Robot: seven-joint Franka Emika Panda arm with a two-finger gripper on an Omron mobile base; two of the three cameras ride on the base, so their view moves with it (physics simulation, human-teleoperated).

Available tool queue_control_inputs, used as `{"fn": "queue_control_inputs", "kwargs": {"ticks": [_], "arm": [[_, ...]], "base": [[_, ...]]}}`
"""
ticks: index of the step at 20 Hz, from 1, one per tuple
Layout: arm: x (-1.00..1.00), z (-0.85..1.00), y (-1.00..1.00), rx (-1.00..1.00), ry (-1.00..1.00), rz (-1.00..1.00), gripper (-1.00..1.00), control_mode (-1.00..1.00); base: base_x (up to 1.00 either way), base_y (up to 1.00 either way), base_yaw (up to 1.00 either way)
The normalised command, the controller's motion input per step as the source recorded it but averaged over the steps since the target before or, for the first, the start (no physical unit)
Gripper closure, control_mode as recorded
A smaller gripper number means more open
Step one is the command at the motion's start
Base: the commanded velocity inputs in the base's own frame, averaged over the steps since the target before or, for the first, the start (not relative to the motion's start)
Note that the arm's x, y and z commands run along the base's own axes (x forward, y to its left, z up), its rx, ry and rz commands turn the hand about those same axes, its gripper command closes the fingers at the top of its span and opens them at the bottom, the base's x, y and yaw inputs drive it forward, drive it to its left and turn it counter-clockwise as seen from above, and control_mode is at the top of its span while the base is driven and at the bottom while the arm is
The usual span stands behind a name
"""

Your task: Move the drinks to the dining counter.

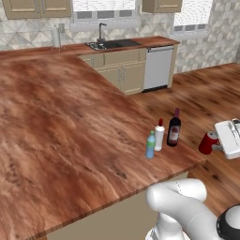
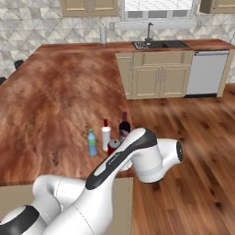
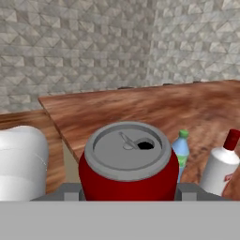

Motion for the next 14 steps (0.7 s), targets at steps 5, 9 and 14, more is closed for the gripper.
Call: {"fn": "queue_control_inputs", "kwargs": {"ticks": [5, 9, 14], "arm": [[0.00, 0.00, 0.00, 0.00, 0.00, 0.00, 1.00, -1.00], [0.02, -0.04, 0.00, 0.00, 0.06, 0.00, 1.00, -1.00], [0.13, -0.15, 0.00, 0.00, 0.02, 0.00, 1.00, -1.00]], "base": [[0.00, 0.00, 0.00], [0.00, 0.00, 0.00], [0.00, 0.00, 0.00]]}}
